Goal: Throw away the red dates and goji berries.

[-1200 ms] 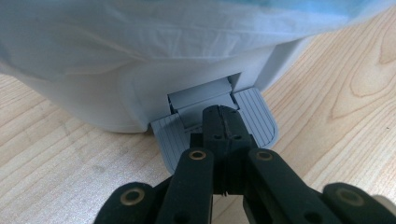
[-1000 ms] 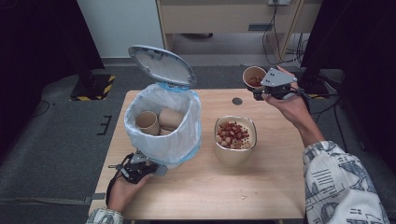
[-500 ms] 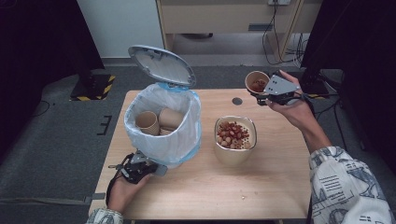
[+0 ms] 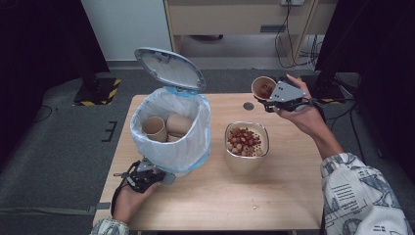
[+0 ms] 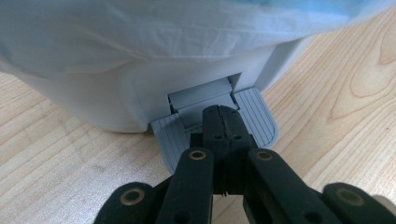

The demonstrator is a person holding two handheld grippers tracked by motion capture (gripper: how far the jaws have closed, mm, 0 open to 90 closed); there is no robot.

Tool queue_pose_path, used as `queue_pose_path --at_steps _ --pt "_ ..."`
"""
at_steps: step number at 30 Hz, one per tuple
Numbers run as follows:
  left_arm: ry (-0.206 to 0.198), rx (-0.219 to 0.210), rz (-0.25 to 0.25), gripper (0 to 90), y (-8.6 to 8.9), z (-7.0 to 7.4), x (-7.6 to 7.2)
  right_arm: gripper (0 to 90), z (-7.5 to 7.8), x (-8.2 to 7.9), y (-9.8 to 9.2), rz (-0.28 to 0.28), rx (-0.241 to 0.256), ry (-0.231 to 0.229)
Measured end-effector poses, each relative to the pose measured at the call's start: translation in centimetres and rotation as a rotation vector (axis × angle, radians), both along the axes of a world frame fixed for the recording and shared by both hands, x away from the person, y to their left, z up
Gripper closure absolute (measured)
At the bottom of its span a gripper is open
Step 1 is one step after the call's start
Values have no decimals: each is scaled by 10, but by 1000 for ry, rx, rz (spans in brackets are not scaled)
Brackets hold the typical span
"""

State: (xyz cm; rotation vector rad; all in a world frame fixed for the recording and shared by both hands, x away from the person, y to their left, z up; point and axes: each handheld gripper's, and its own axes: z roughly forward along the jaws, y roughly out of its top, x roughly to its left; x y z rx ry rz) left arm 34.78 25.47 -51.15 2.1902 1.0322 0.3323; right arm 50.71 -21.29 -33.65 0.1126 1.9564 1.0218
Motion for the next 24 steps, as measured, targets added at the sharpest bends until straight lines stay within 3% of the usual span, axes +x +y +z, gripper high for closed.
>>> queue_pose_path --at_steps 4,13,24 --pt "0 0 0 900 0 0 0 314 -2 1 -3 -19 -9 1" --pt "-1 1 1 899 0 0 0 313 -1 -3 0 -6 -11 0" --pt "0 0 1 900 0 0 0 312 -1 -13 2 -3 -61 -26"
